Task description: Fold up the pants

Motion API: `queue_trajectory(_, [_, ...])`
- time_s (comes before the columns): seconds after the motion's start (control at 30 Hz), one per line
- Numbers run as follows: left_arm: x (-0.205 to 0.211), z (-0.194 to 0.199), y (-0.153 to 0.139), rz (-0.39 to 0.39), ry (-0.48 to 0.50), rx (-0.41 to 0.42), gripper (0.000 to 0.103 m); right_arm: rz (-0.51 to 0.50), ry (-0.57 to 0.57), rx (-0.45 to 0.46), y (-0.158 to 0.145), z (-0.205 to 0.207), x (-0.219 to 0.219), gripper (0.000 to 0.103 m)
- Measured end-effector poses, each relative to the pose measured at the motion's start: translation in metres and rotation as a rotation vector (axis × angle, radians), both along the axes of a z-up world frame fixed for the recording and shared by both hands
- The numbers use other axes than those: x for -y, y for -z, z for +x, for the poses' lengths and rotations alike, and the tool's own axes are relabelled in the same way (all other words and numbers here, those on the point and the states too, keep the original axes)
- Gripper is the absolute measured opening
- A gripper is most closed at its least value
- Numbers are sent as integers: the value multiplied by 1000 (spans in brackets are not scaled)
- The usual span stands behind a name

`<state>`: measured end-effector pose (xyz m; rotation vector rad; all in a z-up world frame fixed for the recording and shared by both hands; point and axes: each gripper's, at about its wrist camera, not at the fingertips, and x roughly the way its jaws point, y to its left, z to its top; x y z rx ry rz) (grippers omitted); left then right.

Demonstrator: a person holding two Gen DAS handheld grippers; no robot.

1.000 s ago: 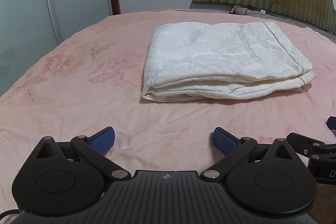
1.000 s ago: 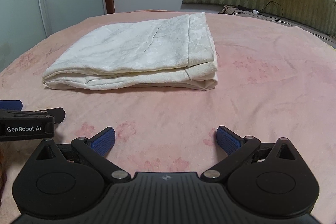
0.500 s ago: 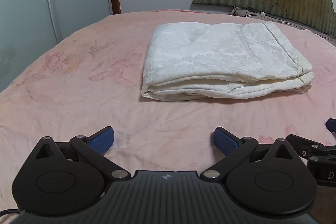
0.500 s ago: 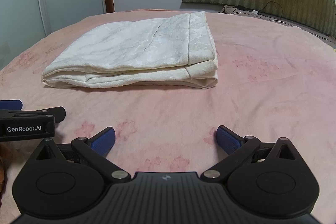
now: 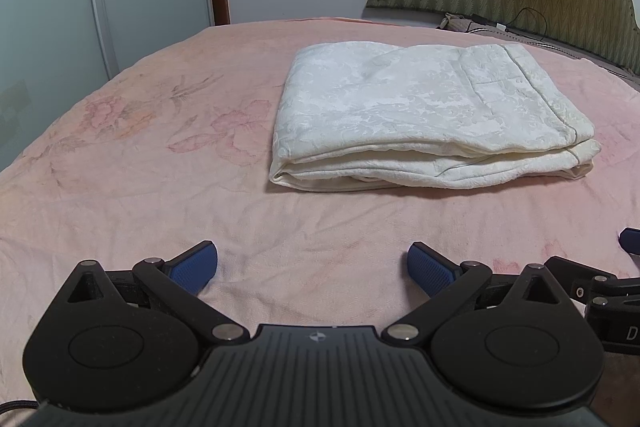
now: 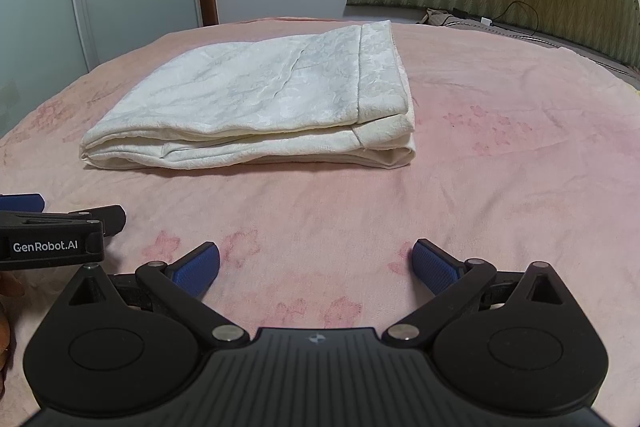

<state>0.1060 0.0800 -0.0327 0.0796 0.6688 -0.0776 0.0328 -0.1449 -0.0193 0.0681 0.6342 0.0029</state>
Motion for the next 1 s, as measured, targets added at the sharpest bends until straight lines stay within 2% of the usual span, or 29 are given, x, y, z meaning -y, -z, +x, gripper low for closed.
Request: queue_trajectory(1.0, [0,0,0,-1,0,0,103,-2,-5,-1,0,0,-3,103])
